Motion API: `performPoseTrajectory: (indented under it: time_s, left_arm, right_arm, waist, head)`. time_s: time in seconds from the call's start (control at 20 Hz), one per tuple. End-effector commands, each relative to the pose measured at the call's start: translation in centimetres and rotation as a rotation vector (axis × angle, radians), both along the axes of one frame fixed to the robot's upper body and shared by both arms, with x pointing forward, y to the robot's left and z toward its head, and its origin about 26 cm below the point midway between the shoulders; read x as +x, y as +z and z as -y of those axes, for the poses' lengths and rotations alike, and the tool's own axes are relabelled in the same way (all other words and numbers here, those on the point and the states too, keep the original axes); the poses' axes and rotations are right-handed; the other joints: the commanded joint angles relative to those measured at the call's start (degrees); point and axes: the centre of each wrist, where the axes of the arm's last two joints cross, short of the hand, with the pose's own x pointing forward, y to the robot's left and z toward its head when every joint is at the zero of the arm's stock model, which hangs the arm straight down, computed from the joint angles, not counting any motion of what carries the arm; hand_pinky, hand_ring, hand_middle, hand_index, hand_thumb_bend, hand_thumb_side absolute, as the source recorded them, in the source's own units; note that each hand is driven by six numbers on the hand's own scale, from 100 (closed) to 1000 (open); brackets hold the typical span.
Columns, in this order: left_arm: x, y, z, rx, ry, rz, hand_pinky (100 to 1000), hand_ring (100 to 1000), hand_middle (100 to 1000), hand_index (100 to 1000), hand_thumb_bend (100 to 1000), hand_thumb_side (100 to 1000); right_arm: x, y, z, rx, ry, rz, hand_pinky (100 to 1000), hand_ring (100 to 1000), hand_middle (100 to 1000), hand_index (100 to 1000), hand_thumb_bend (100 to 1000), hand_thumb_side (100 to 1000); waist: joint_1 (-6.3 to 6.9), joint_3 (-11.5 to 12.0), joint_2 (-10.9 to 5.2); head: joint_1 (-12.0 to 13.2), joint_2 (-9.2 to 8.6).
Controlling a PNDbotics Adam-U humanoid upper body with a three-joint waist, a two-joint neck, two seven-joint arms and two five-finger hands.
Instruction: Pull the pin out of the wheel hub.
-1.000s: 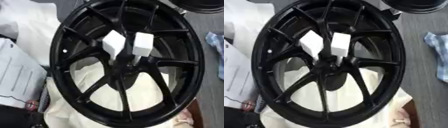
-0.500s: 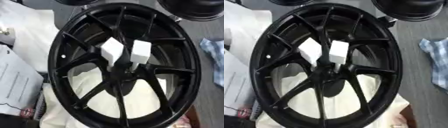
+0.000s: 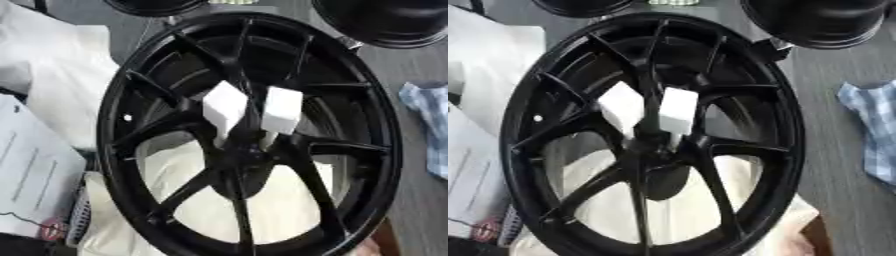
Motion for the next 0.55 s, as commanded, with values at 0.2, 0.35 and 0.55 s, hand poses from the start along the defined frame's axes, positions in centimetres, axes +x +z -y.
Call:
performPoseTrajectory:
  time_s: [0.2, 0.35, 0.55]
  left_arm:
    - [-2.4, 0.4, 5.5, -0.37, -0.132, 0.438, 817, 753, 612, 810, 100, 726]
    - [-2.5, -1.8, 7.3, -0.567, -0.155, 0.572, 815, 750, 611, 814, 100, 724]
    - [-2.1, -5.0, 8.4, -0.727, -0.145, 0.652, 808, 736, 596, 809, 100, 736]
  right_arm:
    - [-0.1, 1.3, 0.0, -0.014, 0.011, 0.04, 901, 795, 622, 704, 100, 540]
    - [0.1, 1.5, -0.2, -0.013, 0.021, 0.039, 901, 795, 622, 704, 100, 540]
    - [0.2, 1.6, -0.3, -0.008, 0.03, 0.049, 901, 794, 622, 704, 100, 540]
  waist:
    - [-0.08, 0.22, -1.06]
    - [-0.38, 0.16, -0.65]
    - [-0.84, 0.17, -0.13]
  head:
    - [-0.78, -0.48]
    - [-1.17, -0.68]
    - [-1.17, -1.05]
